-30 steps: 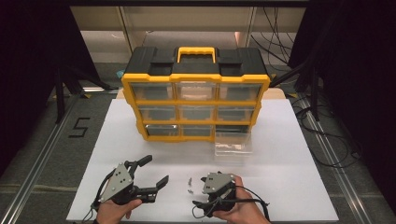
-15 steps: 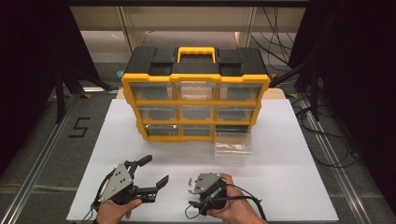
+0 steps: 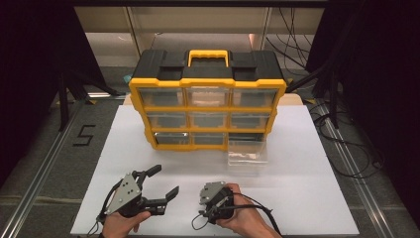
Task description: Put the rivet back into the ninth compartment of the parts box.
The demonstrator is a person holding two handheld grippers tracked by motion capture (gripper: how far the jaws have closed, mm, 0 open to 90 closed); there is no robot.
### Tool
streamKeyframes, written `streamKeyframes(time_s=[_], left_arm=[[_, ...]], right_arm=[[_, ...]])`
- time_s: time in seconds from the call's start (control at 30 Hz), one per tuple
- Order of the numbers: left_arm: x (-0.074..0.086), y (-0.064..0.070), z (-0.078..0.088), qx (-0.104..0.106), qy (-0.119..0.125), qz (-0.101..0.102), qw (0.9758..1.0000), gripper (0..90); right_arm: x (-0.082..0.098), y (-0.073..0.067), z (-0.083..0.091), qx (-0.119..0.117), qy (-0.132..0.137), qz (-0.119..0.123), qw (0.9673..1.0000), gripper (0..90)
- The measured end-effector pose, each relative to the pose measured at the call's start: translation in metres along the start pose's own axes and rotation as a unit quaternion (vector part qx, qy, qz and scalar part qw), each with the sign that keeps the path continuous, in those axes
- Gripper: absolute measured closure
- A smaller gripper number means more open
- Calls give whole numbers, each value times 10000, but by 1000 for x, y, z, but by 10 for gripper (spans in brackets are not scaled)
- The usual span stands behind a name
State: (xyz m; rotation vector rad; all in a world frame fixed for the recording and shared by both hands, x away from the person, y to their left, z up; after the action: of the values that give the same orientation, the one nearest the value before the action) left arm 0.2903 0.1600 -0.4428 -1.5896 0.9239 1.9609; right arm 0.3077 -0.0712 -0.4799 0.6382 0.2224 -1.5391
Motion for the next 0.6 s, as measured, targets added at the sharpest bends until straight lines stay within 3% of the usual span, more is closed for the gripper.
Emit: streamKeyframes(time_s=[0.6], left_arm=[[-1, 0, 0, 6, 19, -5, 10000, 165]], right_arm=[[-8, 8, -13, -135, -173, 108, 9997, 661]])
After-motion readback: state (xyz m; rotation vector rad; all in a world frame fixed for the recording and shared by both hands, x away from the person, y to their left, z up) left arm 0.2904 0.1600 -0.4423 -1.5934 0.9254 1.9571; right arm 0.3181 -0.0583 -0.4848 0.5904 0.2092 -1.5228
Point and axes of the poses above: each handheld gripper's, and its own axes: z roughly backward along the jaws, x roughly out of its underside, y roughly to its right, the point moved 2 cm from there along -z, roughly forward along the jaws, and after that the axes turned 13 degrees about z, right-handed, at the moved point
